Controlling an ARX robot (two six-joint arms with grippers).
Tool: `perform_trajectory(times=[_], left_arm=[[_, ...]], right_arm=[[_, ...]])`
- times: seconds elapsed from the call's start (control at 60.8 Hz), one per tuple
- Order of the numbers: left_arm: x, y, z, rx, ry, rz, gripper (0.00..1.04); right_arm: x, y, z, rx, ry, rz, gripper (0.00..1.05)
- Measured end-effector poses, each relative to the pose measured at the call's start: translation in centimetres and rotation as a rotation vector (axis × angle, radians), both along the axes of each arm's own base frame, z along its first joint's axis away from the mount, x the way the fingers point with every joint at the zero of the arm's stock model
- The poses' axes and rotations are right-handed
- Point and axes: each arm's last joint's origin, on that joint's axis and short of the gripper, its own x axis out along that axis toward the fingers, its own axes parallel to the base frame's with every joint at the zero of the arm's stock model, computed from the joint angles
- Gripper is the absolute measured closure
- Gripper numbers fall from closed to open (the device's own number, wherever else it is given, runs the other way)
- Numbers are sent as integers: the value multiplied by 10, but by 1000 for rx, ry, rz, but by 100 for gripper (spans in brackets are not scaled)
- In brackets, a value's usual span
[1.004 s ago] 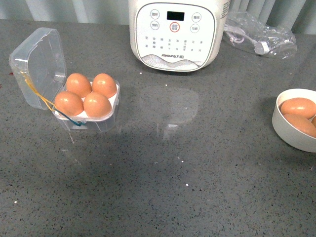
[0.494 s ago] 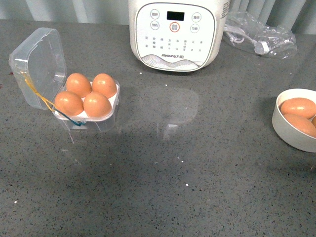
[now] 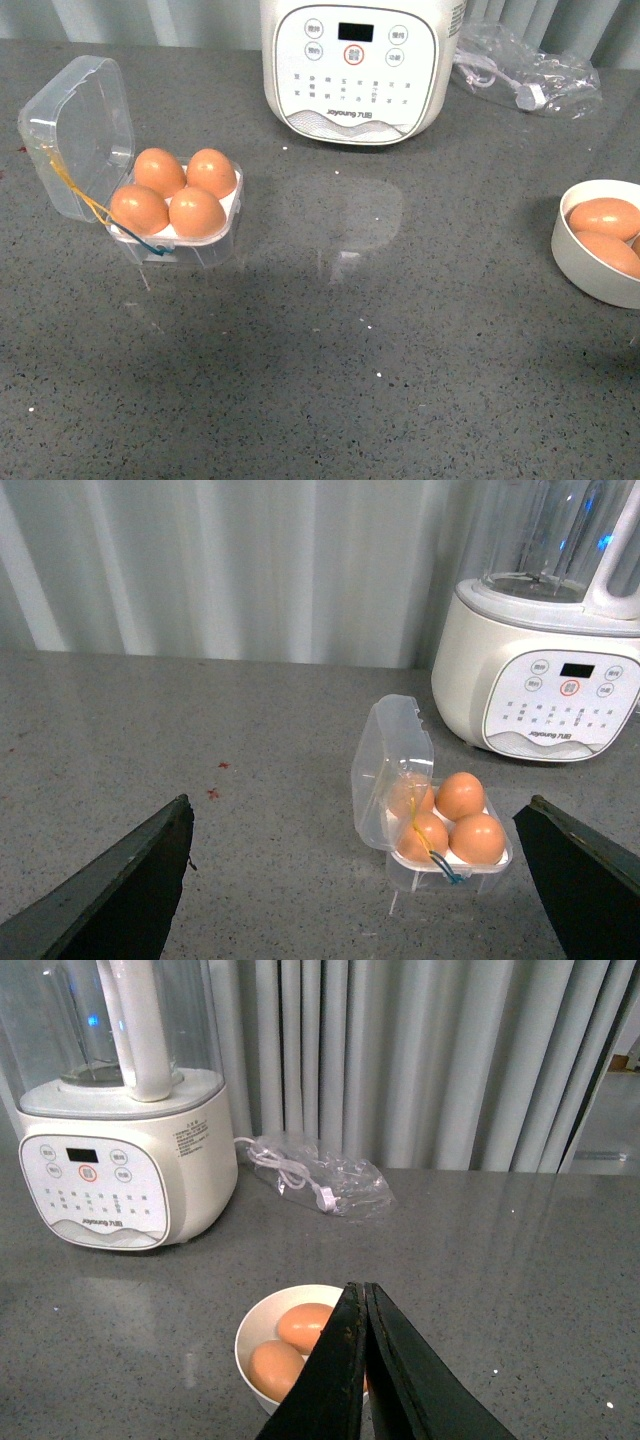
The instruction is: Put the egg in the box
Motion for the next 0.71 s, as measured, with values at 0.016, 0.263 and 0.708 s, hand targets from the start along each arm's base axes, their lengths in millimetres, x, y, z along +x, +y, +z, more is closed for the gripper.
perform_trajectory(times=[0.016,0.263,0.708], left_arm=[[0,0,0,0,0,0,7],[0,0,0,0,0,0,7],[25,14,0,12,306,116,7]], right_arm=[[0,0,0,0,0,0,102],[0,0,0,0,0,0,59],[0,0,0,2,0,1,8]])
